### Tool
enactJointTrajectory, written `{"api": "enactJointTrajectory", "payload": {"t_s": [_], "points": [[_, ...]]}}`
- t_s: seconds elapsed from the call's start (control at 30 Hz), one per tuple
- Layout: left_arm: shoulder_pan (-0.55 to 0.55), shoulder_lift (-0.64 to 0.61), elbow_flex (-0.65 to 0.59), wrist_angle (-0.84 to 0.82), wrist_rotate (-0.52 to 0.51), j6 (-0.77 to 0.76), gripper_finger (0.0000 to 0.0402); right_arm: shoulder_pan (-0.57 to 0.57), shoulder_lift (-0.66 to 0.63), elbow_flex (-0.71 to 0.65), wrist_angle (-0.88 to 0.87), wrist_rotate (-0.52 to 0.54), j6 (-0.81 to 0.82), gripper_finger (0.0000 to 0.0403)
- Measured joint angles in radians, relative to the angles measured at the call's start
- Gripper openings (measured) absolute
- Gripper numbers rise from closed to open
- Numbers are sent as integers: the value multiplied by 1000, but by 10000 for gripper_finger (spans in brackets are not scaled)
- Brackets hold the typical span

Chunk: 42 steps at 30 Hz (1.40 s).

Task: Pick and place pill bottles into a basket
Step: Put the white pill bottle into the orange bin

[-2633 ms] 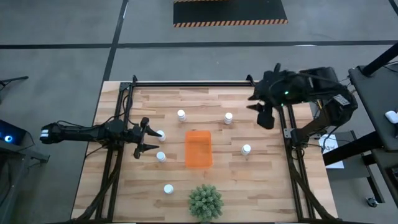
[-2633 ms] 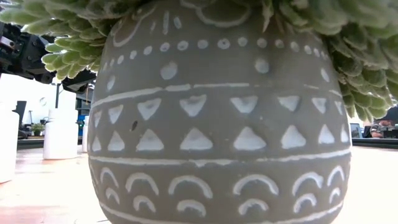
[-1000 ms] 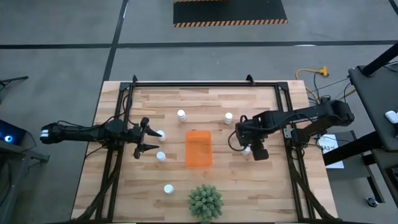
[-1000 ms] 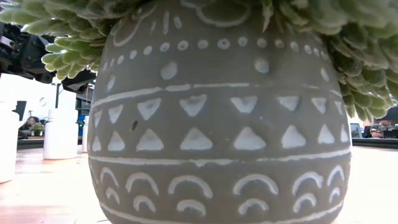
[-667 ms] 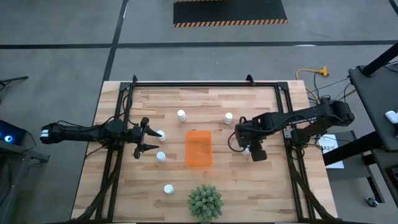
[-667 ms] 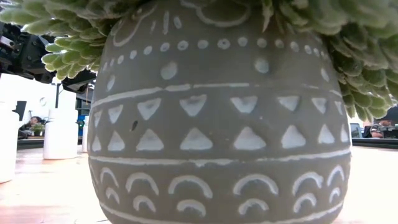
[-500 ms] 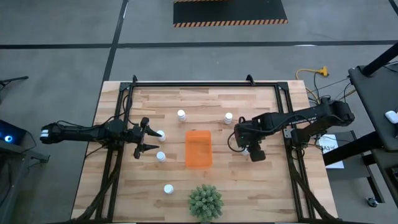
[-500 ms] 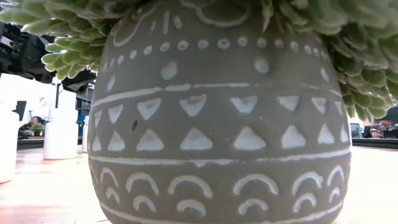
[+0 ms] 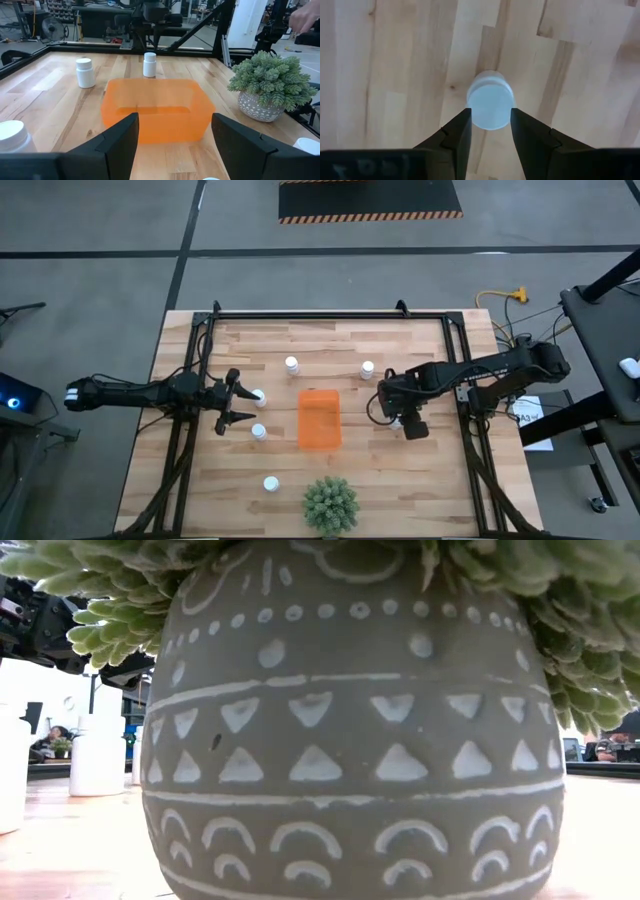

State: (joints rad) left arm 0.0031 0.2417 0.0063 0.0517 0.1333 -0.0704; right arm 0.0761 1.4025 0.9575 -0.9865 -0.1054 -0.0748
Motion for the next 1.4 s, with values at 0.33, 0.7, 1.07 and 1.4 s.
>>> {"api": "enactJointTrajectory", "payload": {"t_s": [0.33, 0.7, 1.07, 1.4], "points": [[0, 0, 0, 0, 0, 0, 233, 0, 0, -1, 3, 26, 20, 190], [0, 0, 0, 0, 0, 0, 233, 0, 0, -1, 7, 22, 35, 272], [0, 0, 0, 0, 0, 0, 233, 0, 0, -17, 39, 18, 46, 278], [0, 0, 0, 0, 0, 0, 233, 5, 0, -50, 75, 19, 48, 281]]}}
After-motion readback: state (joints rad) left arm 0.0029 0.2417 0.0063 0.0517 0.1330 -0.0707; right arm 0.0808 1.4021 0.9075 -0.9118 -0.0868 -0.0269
